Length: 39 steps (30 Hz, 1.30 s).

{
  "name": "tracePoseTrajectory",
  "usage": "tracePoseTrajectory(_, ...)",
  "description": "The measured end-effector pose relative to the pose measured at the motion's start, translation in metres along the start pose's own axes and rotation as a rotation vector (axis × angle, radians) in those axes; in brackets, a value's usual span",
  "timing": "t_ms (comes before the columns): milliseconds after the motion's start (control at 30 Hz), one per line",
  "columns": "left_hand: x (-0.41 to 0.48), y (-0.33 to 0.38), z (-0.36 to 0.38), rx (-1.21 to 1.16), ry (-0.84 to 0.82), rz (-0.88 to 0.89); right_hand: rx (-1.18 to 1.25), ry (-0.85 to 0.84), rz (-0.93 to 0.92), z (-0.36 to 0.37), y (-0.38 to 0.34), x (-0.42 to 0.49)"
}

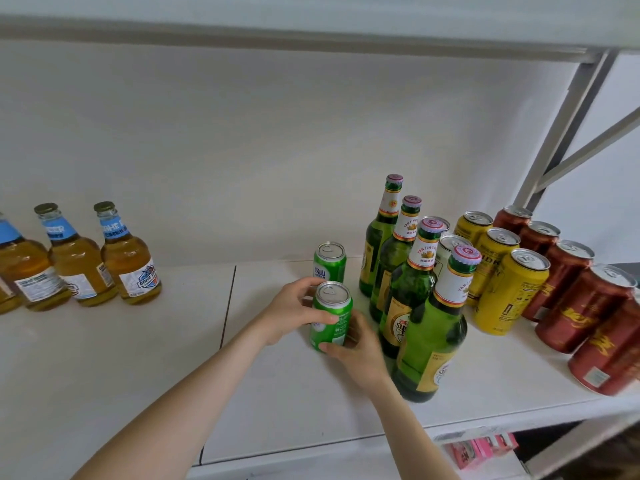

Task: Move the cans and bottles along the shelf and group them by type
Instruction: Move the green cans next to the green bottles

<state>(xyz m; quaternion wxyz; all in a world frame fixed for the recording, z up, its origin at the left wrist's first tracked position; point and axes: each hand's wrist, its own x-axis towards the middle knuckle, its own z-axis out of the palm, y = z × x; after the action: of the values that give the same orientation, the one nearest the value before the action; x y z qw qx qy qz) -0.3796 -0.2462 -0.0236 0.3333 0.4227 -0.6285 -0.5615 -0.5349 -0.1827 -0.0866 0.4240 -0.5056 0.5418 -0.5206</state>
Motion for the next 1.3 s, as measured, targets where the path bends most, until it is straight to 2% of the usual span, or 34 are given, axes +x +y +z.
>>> tracePoseTrajectory(467,0.036,-0.001,-0.007,0.014,0.067,-0.155,0.059,0.115,-0.015,0.006,0.003,0.034)
tracePoseTrajectory(1033,0.049,-0.004,-0.007,0.000,0.102,-0.173,0.048,0.113,0.029,0.004,0.009,0.052)
tracePoseTrajectory(1300,0.042,-0.003,-0.011,0.011,0.081,-0.164,-0.057,0.139,0.053,0.007,0.003,0.042)
